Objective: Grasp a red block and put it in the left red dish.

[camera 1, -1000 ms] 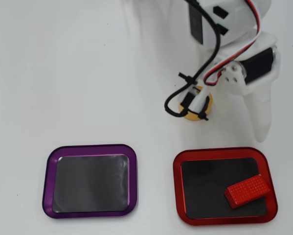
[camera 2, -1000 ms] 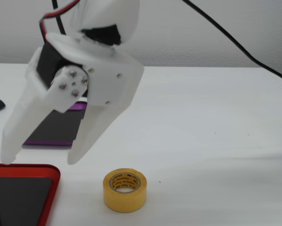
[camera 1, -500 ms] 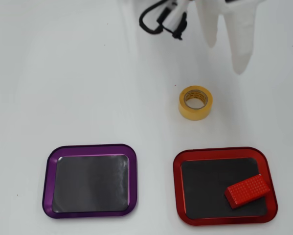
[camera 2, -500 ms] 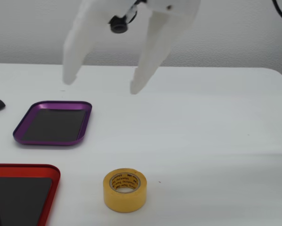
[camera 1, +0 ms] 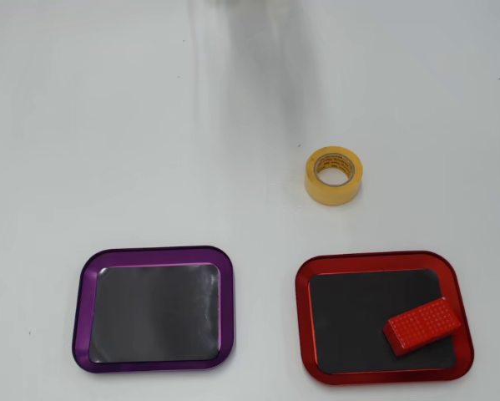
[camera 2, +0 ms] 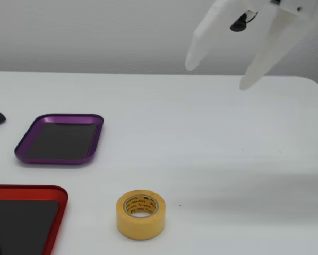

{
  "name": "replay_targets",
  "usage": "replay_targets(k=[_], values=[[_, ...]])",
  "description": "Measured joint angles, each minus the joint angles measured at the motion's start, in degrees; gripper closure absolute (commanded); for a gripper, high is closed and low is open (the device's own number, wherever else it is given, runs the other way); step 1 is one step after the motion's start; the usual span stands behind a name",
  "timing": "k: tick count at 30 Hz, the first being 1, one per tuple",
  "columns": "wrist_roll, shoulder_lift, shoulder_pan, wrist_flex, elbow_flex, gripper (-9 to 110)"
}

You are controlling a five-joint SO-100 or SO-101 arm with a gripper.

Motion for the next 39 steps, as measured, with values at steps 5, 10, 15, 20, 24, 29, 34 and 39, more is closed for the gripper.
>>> replay_targets(k=[5,10,15,20,24,29,34,39], values=[[0.62,16.79,0.7,-10.46,20.57,77],[0.62,30.06,1.32,-18.37,38.06,77],[0.62,41.04,0.88,-21.01,49.75,77],[0.62,48.87,0.88,-21.09,58.89,77],[0.62,53.26,1.05,-19.86,65.57,78],[4.66,57.48,0.97,-16.7,67.94,78],[7.03,57.74,2.29,-14.68,68.12,88],[7.56,57.74,2.29,-13.8,68.12,101]])
